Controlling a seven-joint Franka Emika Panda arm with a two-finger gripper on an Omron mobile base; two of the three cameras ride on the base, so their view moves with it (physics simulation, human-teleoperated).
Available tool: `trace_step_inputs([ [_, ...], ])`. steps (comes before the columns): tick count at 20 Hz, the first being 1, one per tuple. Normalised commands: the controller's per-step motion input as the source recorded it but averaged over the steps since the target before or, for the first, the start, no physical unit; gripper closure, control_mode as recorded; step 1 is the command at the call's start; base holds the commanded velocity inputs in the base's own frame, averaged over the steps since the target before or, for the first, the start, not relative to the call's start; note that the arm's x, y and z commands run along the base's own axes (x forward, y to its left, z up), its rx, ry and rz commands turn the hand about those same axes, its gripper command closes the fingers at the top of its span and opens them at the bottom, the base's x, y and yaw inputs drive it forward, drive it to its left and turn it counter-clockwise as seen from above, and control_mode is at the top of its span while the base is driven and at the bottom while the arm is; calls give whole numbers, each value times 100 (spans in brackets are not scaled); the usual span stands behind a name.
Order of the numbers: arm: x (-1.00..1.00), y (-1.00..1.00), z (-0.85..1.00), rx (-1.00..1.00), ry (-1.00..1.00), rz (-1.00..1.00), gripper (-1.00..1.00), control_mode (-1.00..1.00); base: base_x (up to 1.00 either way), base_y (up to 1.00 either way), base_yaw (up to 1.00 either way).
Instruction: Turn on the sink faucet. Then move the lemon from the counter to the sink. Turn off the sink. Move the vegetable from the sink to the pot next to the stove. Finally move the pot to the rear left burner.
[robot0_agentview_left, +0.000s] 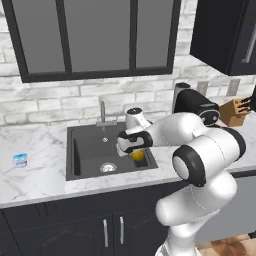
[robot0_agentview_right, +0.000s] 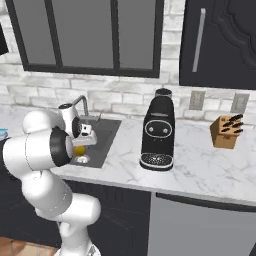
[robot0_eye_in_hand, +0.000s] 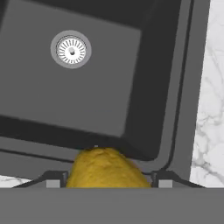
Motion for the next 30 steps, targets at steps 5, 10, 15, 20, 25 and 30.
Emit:
trace_step_inputs([
  [5, 0, 0, 0, 0, 0, 0, 100, 100, -63, -14, -28],
  [10, 0, 0, 0, 0, 0, 0, 100, 100, -52, -23, -37],
  [15, 0, 0, 0, 0, 0, 0, 100, 100, -42, -23, -44],
  [20, 0, 0, 0, 0, 0, 0, 100, 100, -39, -24, -50],
  [25, 0, 0, 0, 0, 0, 0, 100, 100, -41, -19, -57],
  [30, 0, 0, 0, 0, 0, 0, 100, 100, -48, -19, -60],
])
